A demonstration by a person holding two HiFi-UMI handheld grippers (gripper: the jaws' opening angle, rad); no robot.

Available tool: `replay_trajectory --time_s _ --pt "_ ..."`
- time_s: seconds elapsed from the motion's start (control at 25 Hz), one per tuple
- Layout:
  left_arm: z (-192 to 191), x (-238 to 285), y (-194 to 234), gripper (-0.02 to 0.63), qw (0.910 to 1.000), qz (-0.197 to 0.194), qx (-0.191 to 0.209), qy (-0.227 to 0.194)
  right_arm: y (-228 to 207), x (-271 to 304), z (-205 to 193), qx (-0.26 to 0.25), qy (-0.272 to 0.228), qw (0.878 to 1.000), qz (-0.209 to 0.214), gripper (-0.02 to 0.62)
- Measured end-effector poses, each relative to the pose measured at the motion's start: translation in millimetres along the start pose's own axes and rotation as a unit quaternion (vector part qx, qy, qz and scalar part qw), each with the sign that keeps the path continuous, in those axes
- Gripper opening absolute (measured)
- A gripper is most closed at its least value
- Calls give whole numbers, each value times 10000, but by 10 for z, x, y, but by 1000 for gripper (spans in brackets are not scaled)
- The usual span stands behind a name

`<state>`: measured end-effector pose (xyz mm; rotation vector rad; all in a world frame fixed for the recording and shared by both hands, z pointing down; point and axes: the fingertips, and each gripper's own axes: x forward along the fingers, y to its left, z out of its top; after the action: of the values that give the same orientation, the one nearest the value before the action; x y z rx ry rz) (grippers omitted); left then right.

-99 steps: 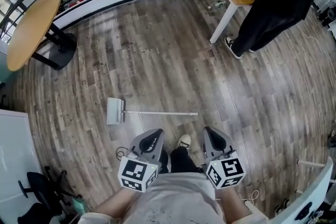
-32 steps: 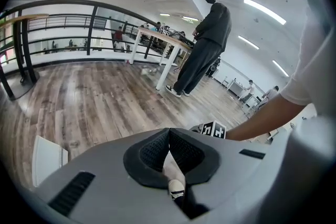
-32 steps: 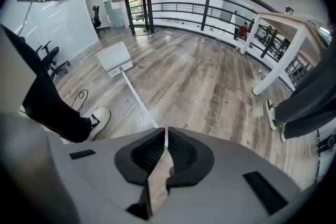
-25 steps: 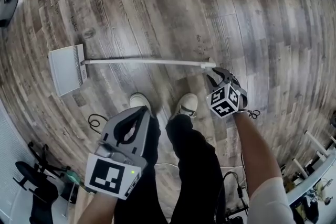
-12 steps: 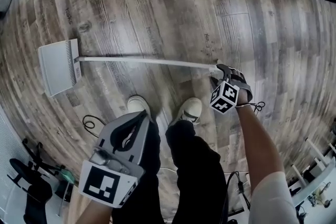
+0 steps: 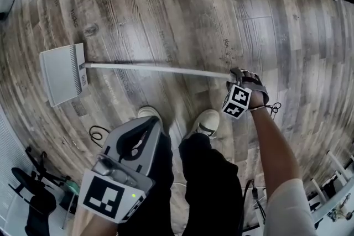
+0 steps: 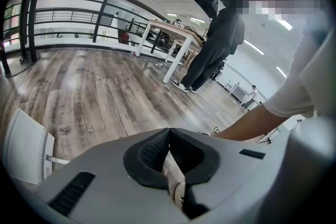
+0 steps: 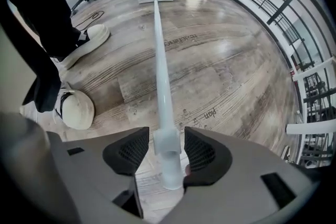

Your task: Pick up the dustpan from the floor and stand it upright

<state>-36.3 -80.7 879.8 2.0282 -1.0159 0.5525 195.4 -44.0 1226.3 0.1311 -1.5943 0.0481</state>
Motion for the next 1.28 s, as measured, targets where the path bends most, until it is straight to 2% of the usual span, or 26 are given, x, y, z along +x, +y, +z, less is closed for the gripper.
replay_trajectory --time_s 0.08,0.12,0.2,0.52,0.88,1.28 --pt "24 10 36 22 10000 -14 2 -51 -37 39 -10 -123 117 9998 -112 206" --pt "36 15 48 23 10000 -10 11 -70 -57 39 -8 -206 149 9995 -179 135" --pt "57 18 55 23 9999 -2 50 -108 -58 21 -2 -375 173 9989 -208 127" --pt "141 -81 22 22 9999 25 -34 -150 -77 -209 30 -485 101 9986 -196 124" --pt "289 -327 -141 23 9999 39 -138 -84 -152 -746 173 -596 -111 9977 -304 124" --pt "626 -683 -327 23 9997 -5 -181 -140 -221 -1492 447 -763 -400 9958 -310 124"
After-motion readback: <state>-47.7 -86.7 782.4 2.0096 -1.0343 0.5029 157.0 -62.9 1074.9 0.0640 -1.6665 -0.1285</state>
